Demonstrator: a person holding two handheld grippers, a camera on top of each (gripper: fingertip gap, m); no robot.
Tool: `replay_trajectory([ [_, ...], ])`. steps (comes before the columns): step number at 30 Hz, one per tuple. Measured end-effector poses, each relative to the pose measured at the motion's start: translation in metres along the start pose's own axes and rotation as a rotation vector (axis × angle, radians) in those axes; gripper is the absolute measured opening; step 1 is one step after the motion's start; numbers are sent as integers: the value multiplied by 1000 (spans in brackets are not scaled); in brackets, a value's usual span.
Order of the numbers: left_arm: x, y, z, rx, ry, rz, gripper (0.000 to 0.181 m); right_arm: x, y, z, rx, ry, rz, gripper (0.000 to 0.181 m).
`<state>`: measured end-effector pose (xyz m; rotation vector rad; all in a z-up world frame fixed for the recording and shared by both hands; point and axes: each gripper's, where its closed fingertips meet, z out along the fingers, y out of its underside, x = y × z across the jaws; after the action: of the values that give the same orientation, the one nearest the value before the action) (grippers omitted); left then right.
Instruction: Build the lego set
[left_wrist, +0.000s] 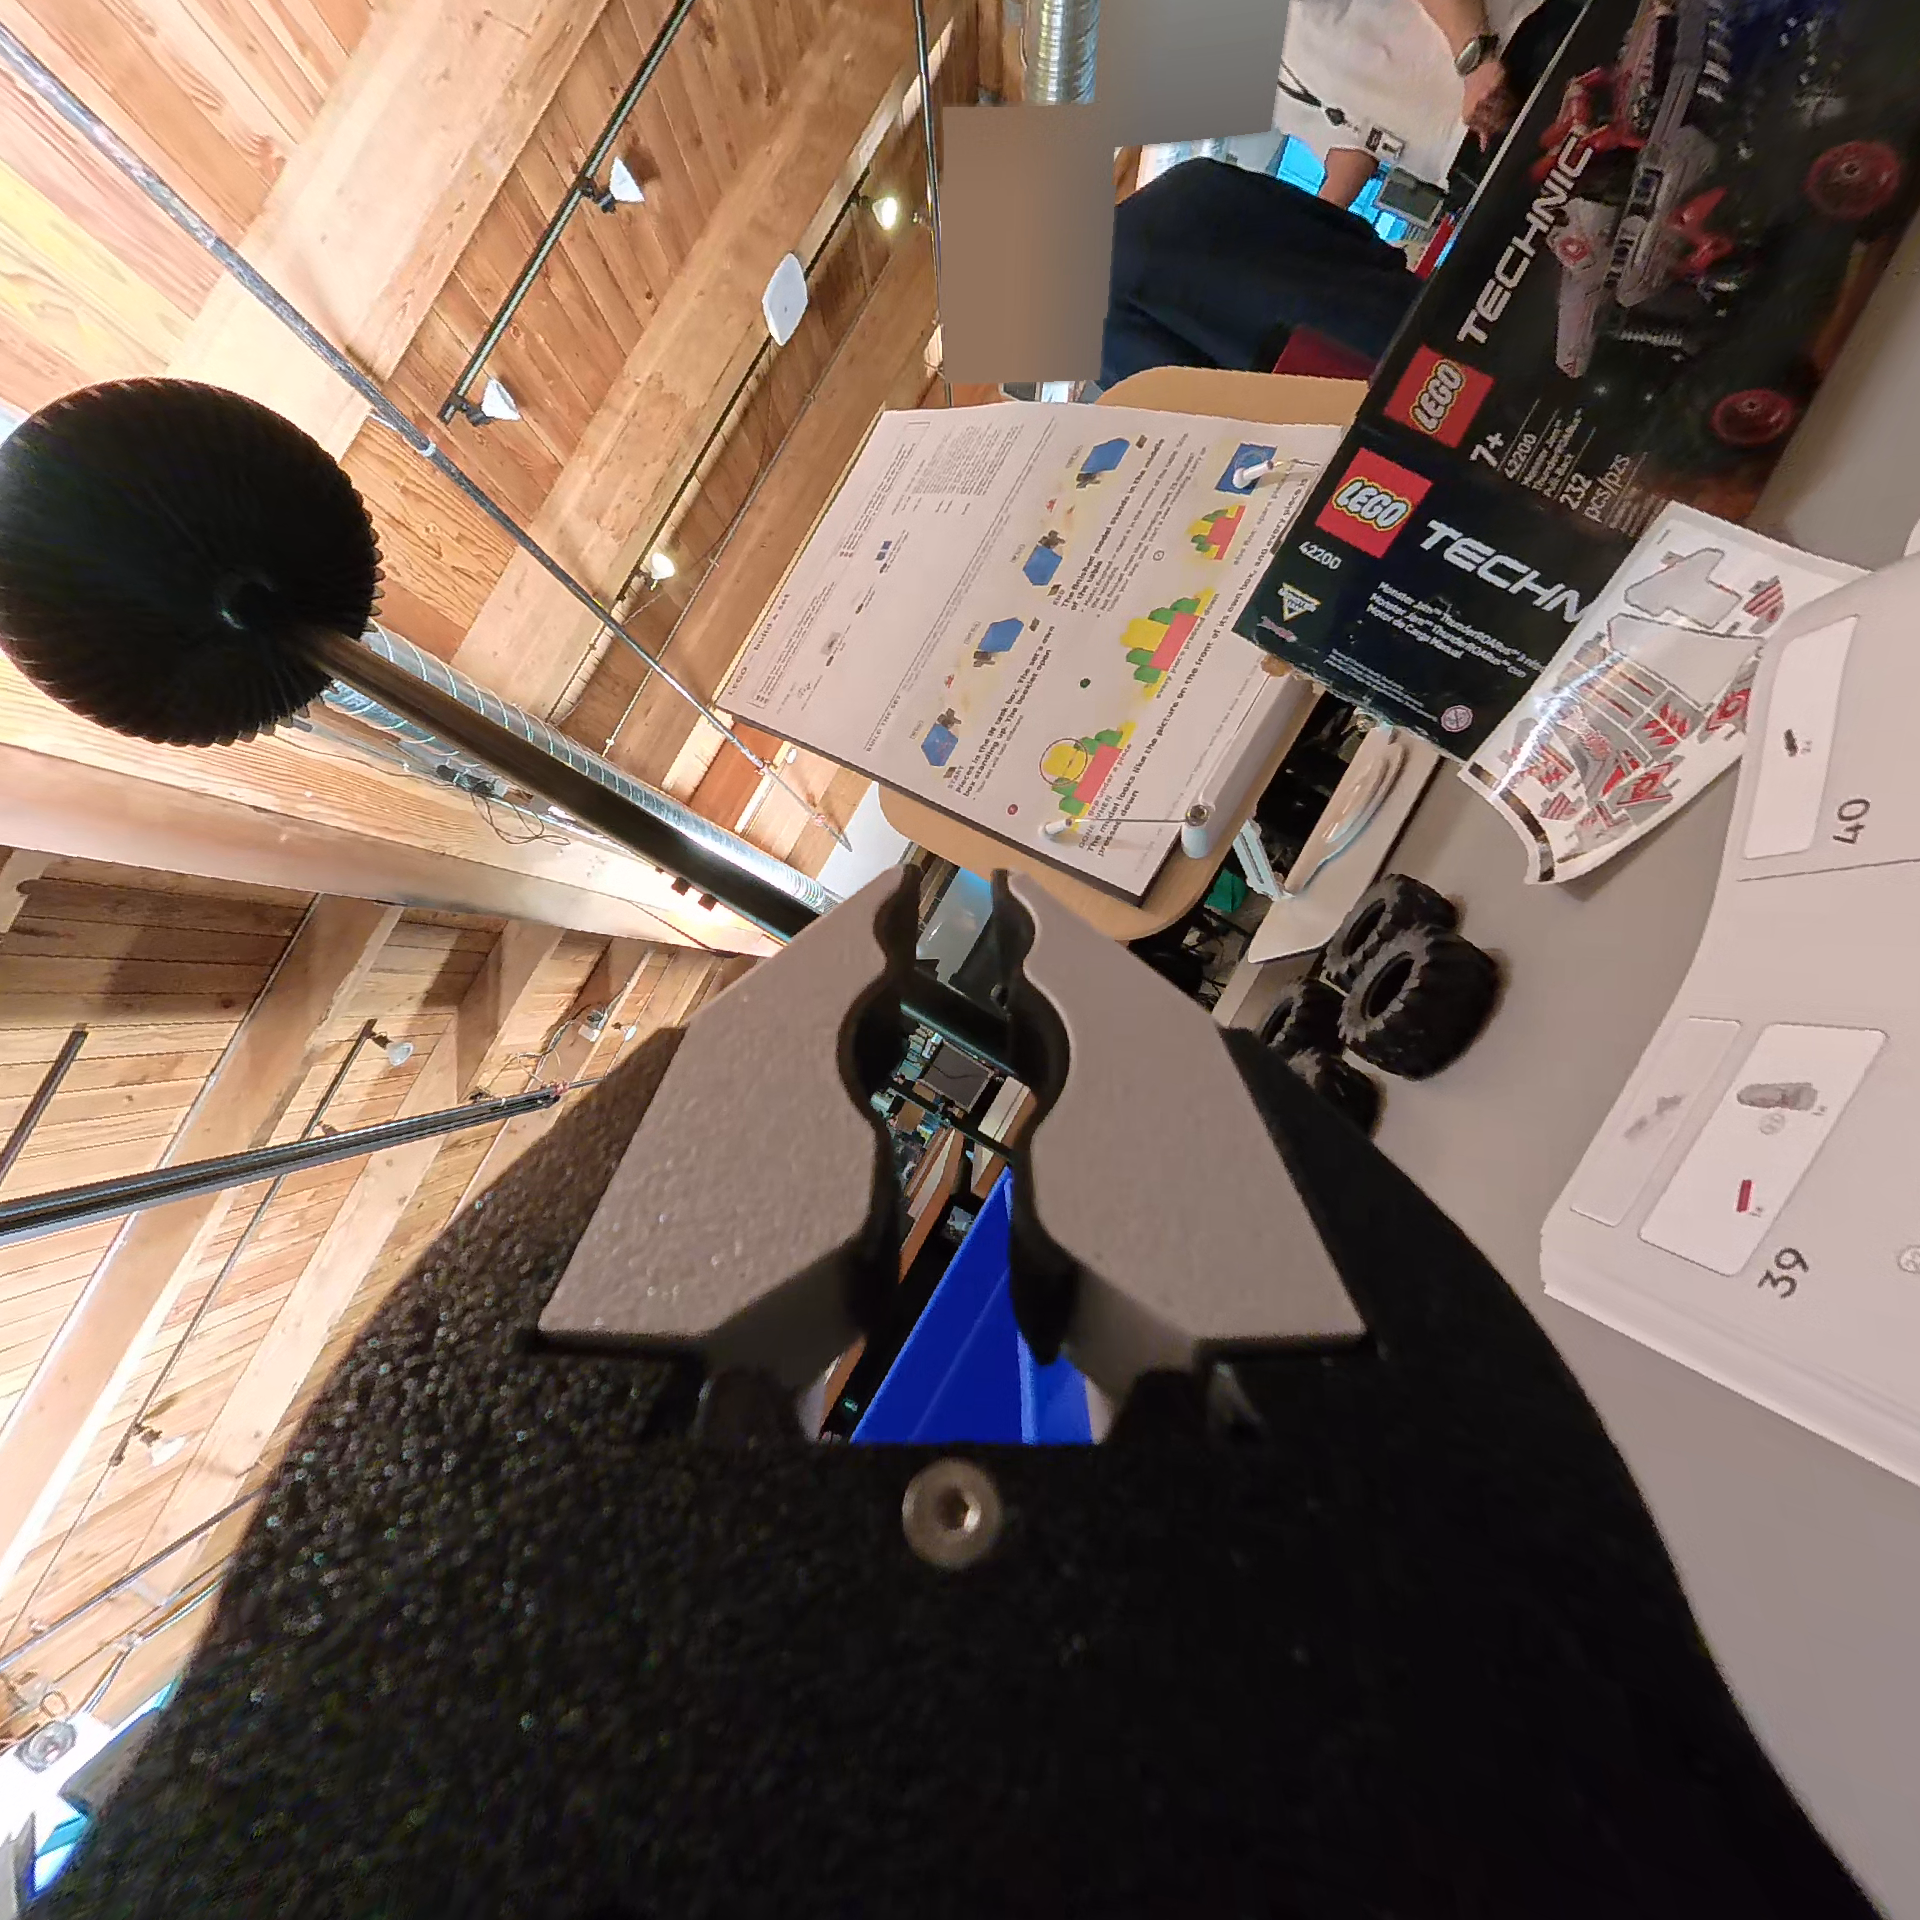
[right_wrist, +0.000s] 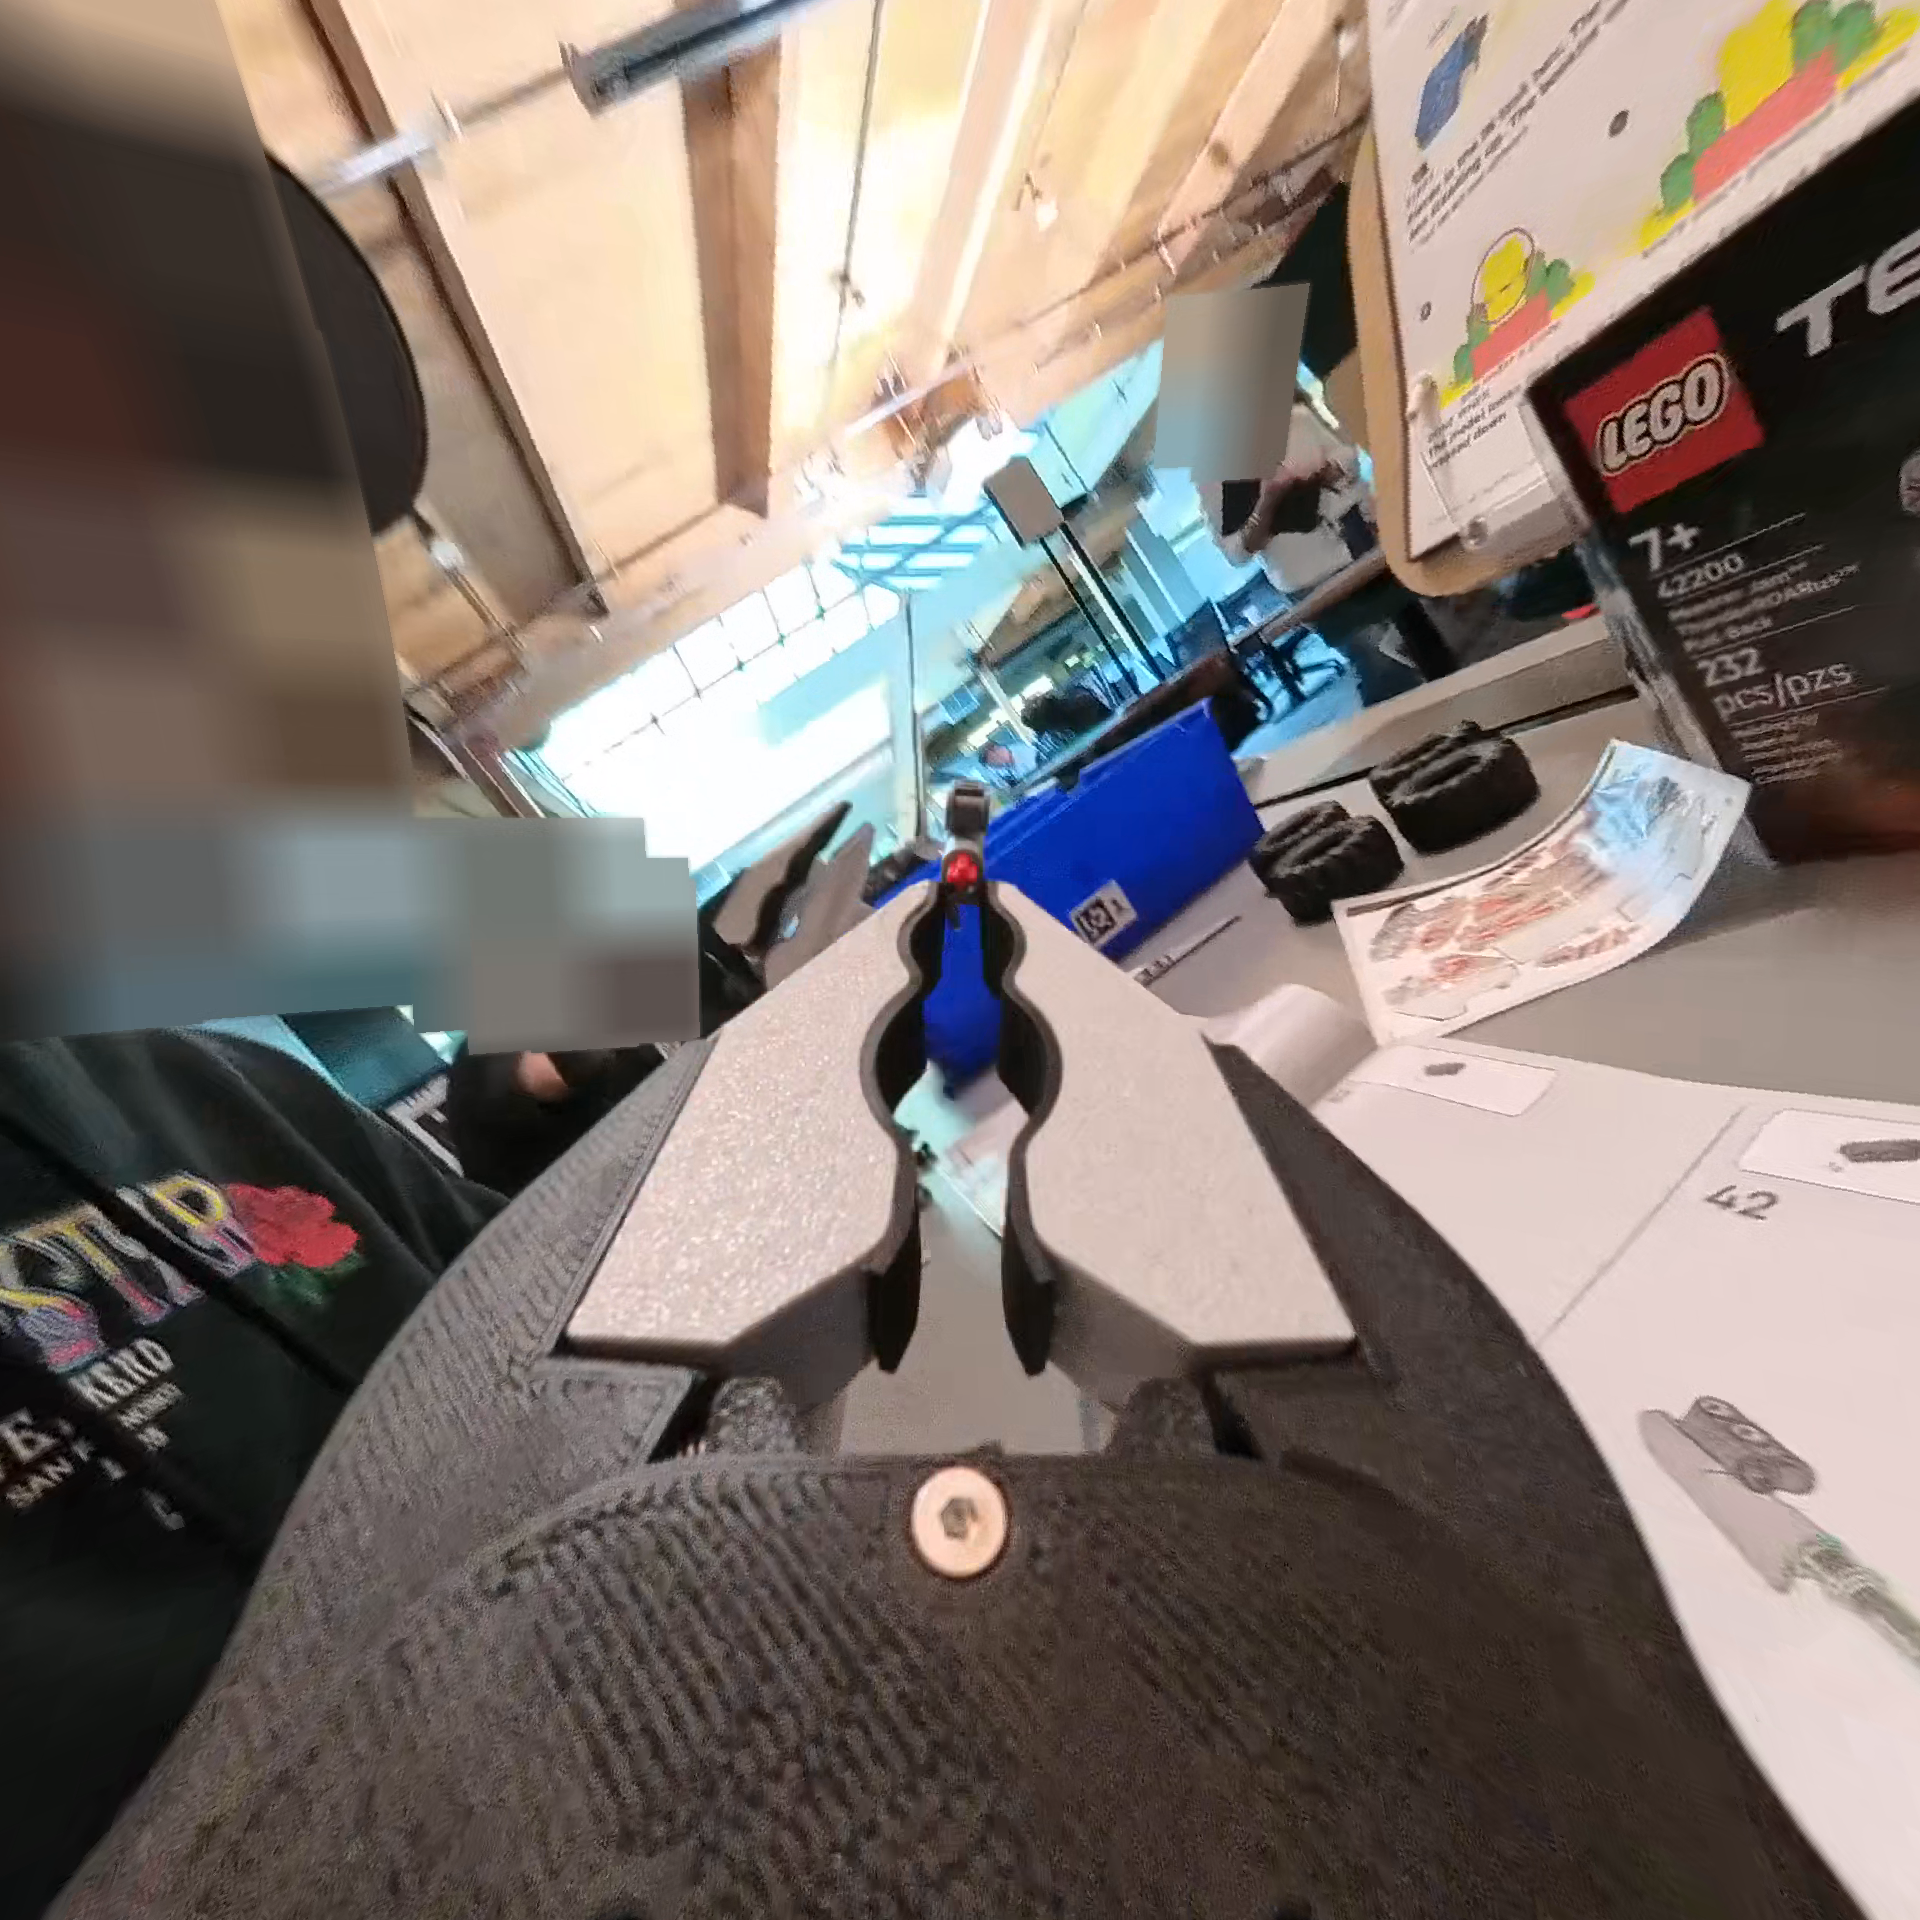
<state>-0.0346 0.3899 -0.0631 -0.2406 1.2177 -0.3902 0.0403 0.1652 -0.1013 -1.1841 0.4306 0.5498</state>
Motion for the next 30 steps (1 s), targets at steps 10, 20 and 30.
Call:
replay_trajectory([
  [10, 3, 1, -4, 5, 13, 17, 10, -19, -15, -1, 3, 152, -627, 5],
  [20, 4, 0, -3, 11, 16, 19, 10, -2, 33, 12, -458, 426, -1690, 4],
  [30, 6, 1, -2, 4, 23, 17, 10, 1, 54, 18, -619, 419, -1984, 5],
])
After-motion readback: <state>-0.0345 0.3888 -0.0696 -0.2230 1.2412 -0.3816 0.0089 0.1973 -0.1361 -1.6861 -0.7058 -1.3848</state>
